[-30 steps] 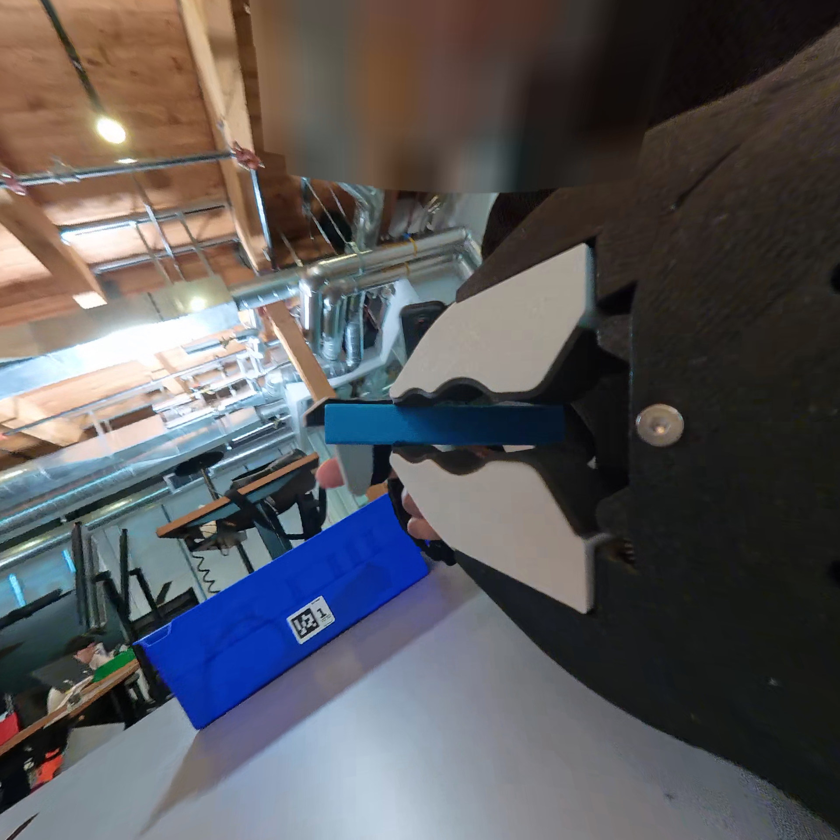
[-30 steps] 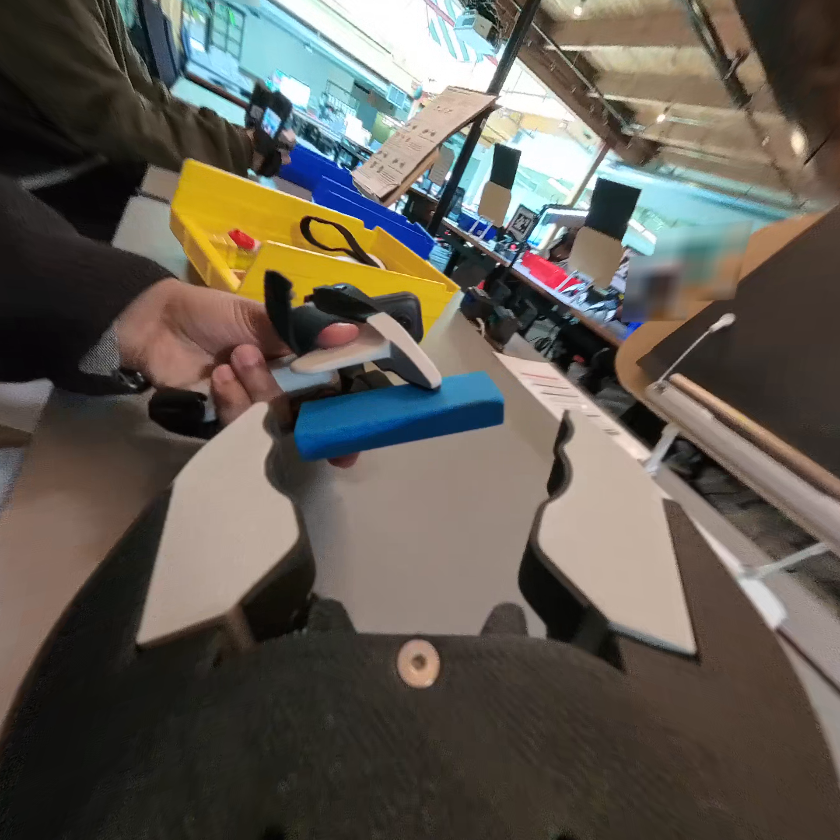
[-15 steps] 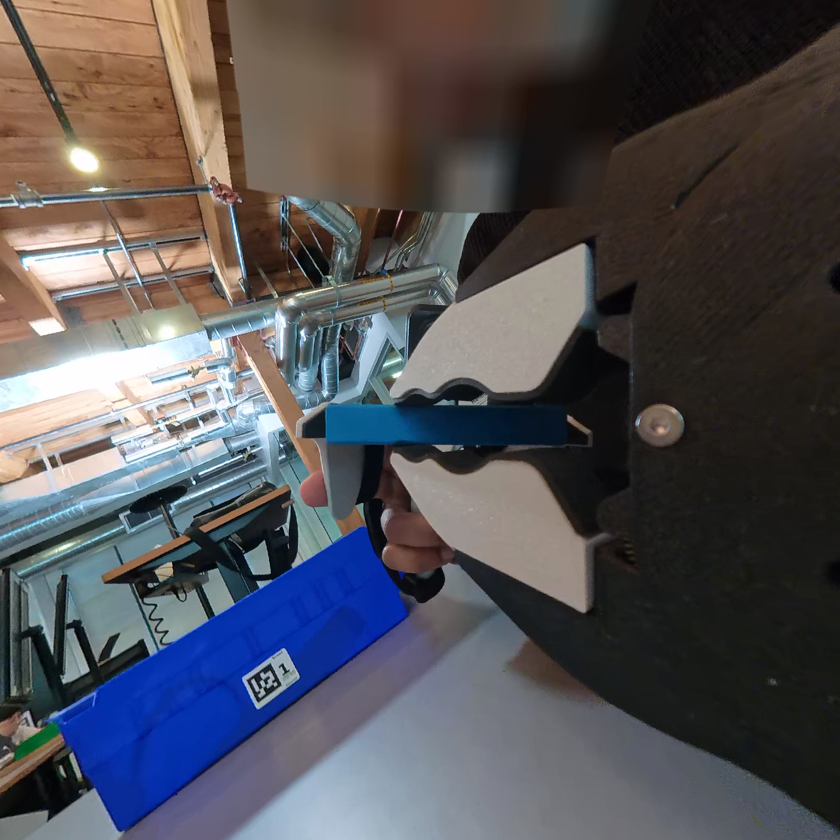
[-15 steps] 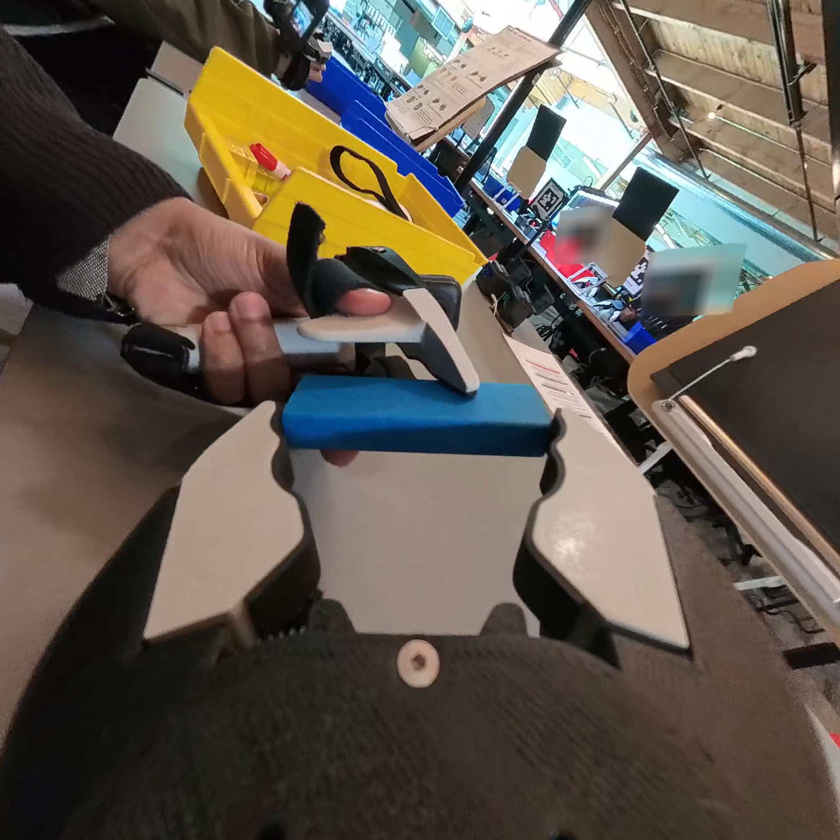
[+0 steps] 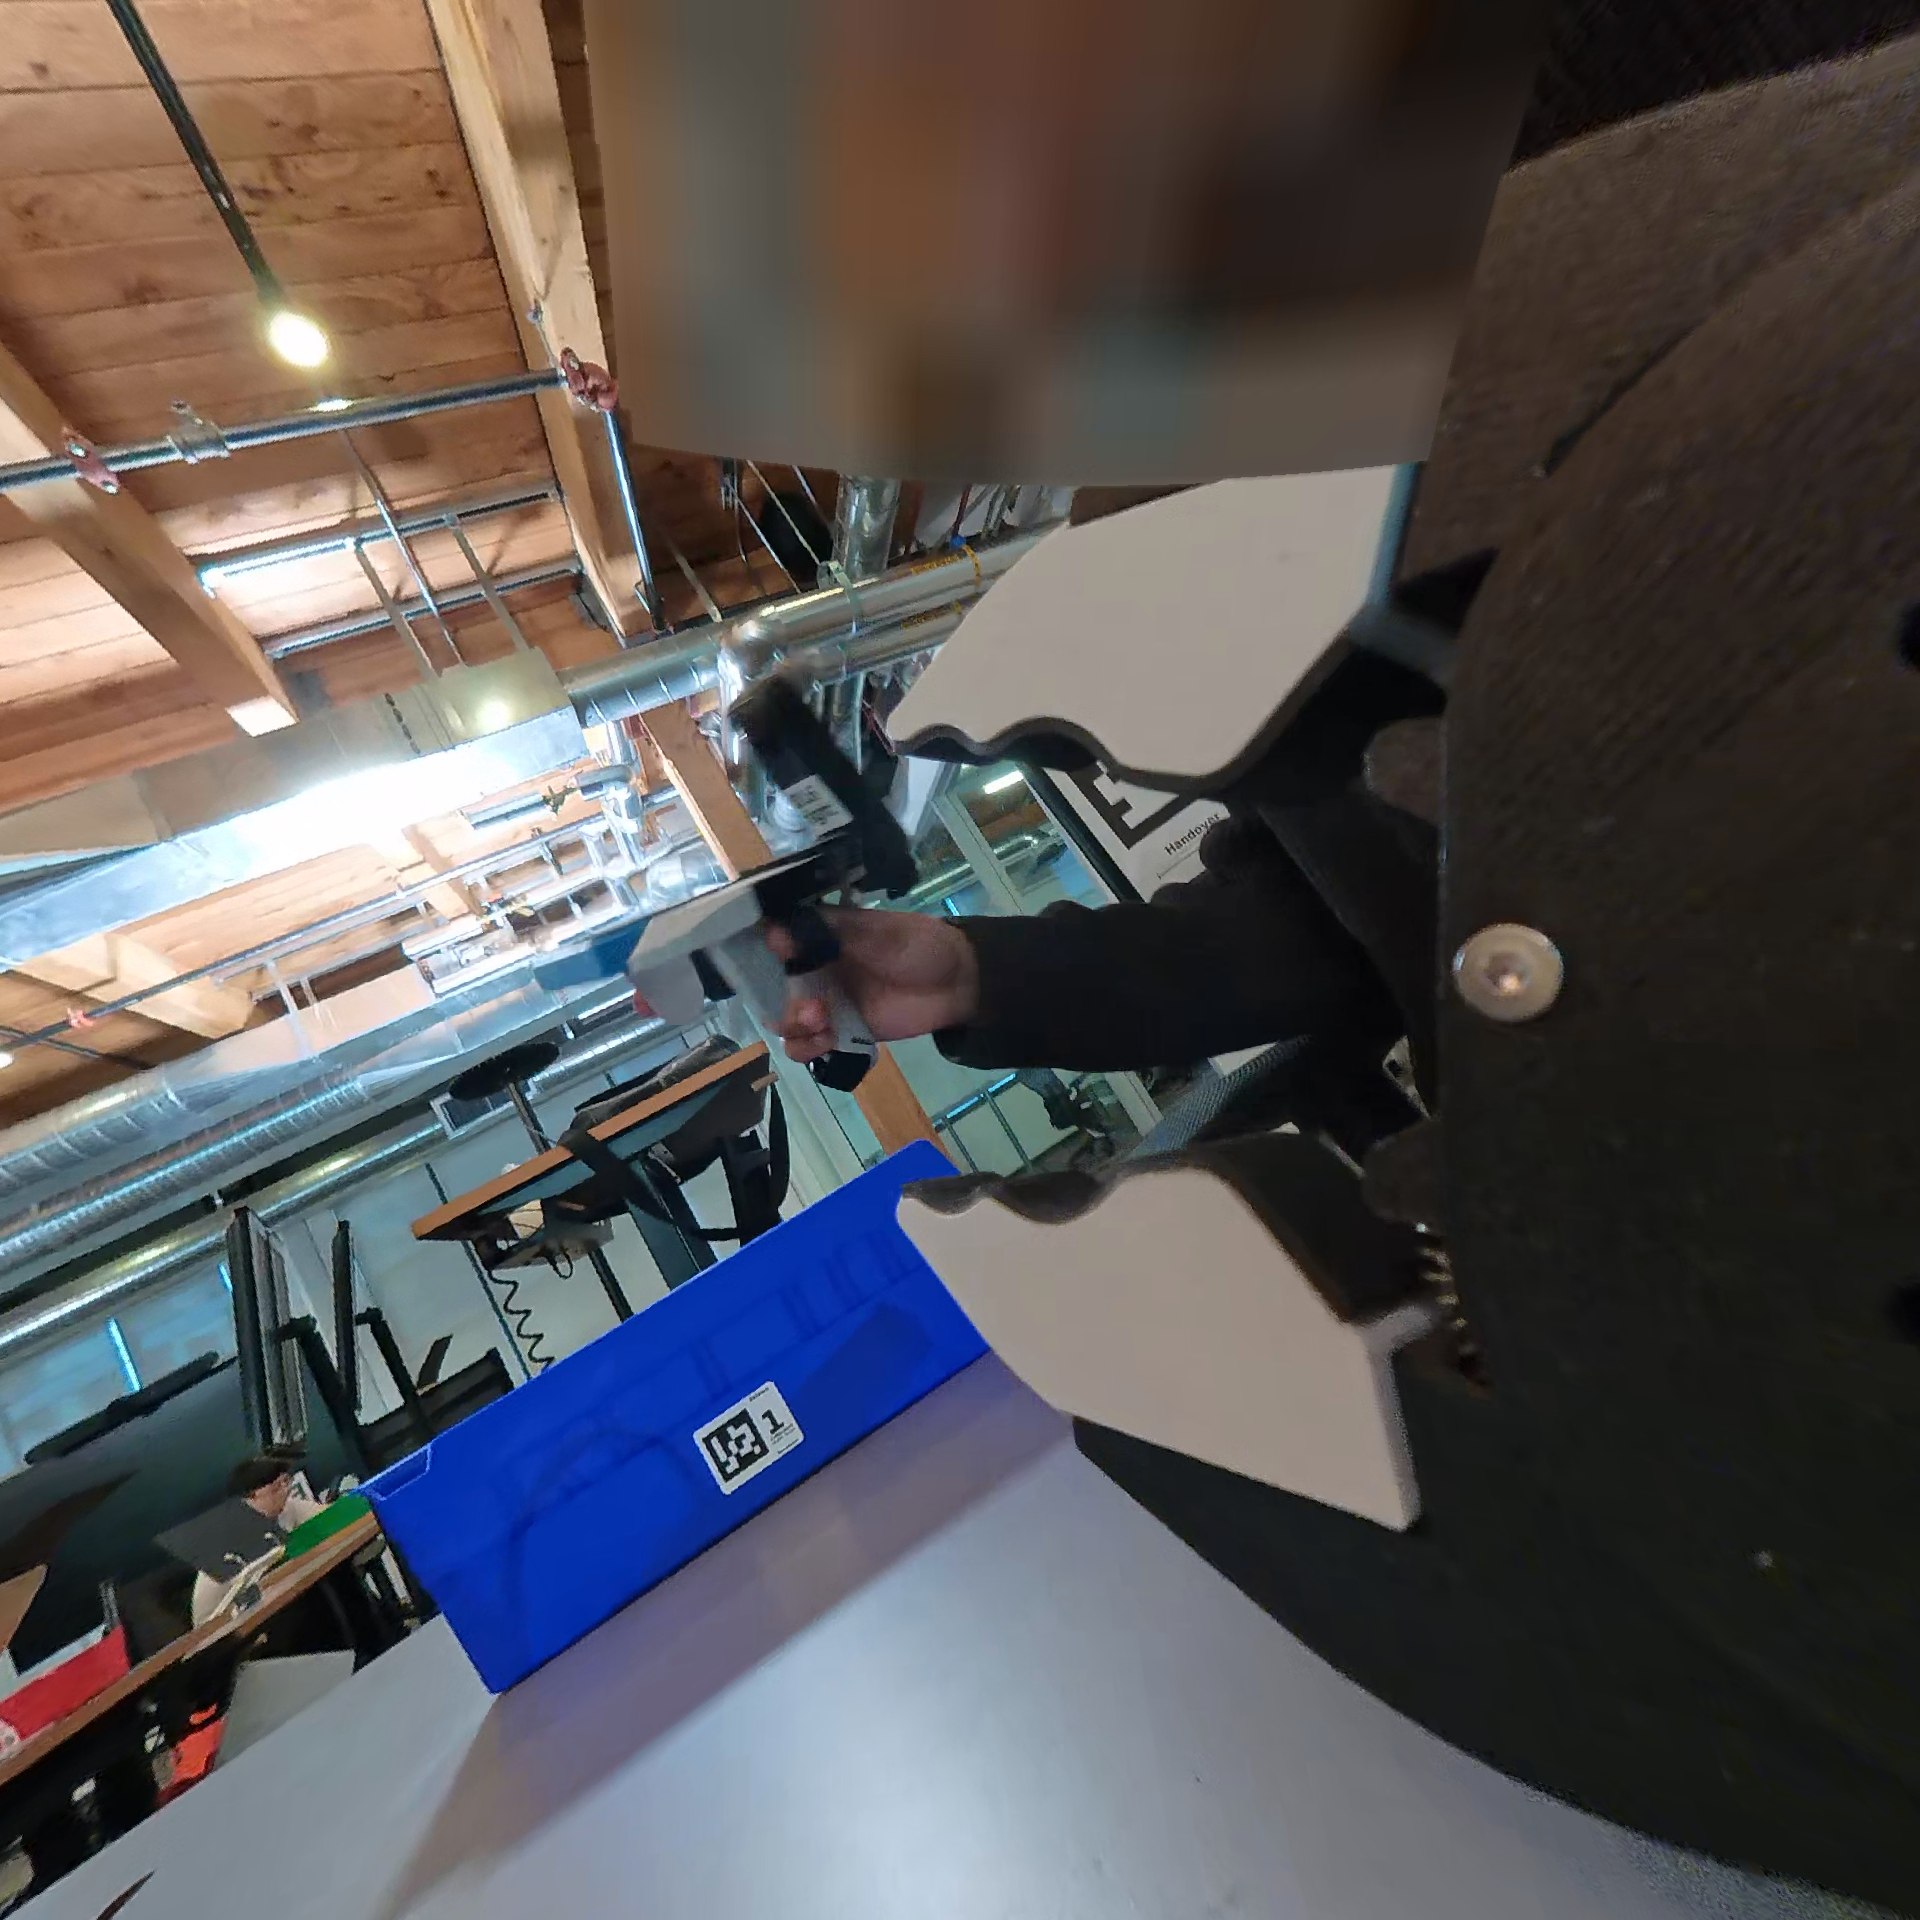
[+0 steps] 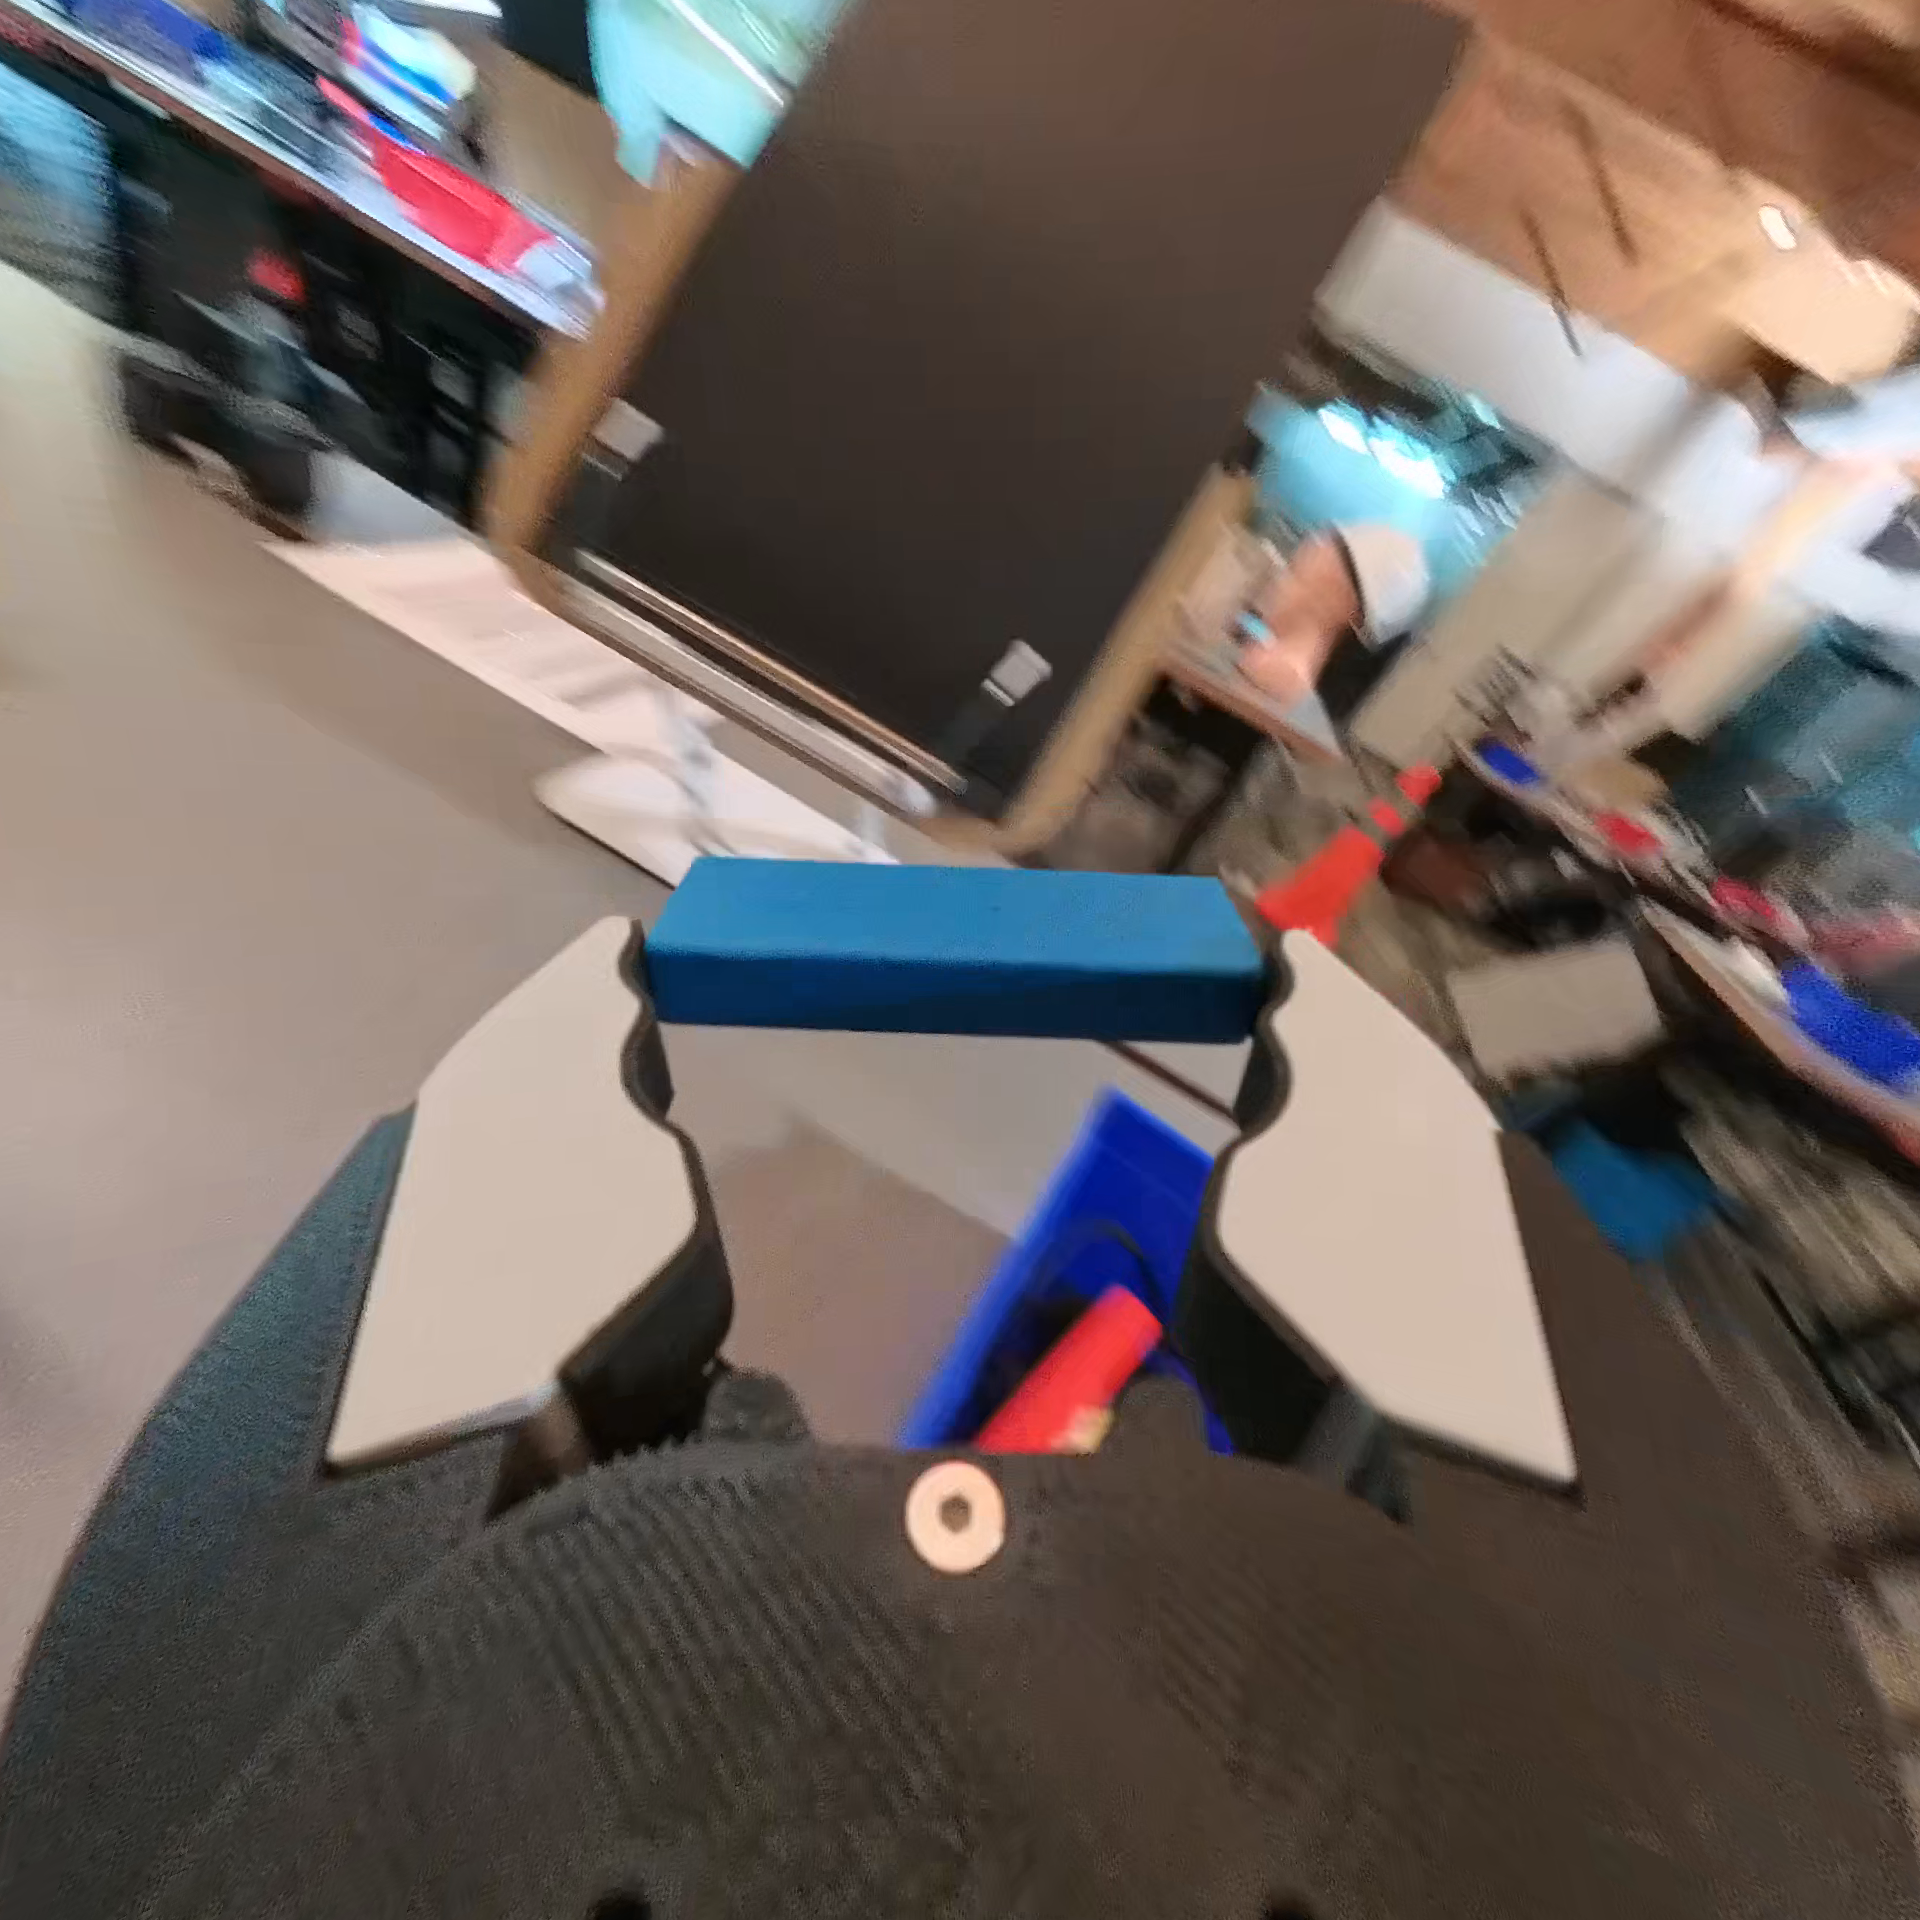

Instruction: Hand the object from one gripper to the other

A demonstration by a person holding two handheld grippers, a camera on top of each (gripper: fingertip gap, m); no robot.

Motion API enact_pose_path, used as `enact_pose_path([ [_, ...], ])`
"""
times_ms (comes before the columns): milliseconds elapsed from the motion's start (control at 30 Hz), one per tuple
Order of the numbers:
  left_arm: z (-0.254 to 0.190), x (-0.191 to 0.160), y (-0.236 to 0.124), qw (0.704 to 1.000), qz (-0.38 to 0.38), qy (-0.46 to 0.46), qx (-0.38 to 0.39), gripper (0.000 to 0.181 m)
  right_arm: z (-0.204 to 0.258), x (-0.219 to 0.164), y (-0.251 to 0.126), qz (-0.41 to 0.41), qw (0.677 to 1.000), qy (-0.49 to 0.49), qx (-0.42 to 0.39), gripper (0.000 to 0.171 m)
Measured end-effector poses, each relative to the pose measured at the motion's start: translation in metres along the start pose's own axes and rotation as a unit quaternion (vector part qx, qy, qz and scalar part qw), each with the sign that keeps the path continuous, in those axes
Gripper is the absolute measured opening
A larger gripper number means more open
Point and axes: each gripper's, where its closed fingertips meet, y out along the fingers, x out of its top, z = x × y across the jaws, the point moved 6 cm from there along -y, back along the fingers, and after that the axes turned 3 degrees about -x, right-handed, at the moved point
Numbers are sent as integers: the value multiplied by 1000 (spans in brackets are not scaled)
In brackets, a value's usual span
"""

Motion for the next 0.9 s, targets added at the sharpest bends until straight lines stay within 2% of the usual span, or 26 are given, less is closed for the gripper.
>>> enact_pose_path([
  [33,0,-1,1,1000,5,4,4,79,-24,-15,-1,41,999,14,-21,110],
  [100,1,-3,3,1000,16,11,12,79,-59,-54,-2,128,989,59,-36,110],
  [167,3,-5,5,999,27,17,21,80,-76,-88,-3,164,982,91,-35,110],
  [300,5,-8,8,999,38,14,21,80,-77,-134,2,214,968,131,2,110],
  [400,5,-7,7,999,38,8,17,79,-65,-145,5,233,966,102,51,110],
  [500,4,-6,6,999,34,3,12,79,-56,-146,-1,259,962,5,90,110],
  [633,3,-6,6,1000,30,-9,2,79,-47,-148,-21,321,928,-125,143,110],
  [700,4,-7,6,999,36,-10,4,79,-43,-154,-31,377,902,-127,168,110],
  [900,6,-13,10,998,64,-3,20,79,-40,-169,-49,476,850,-122,189,110],
])
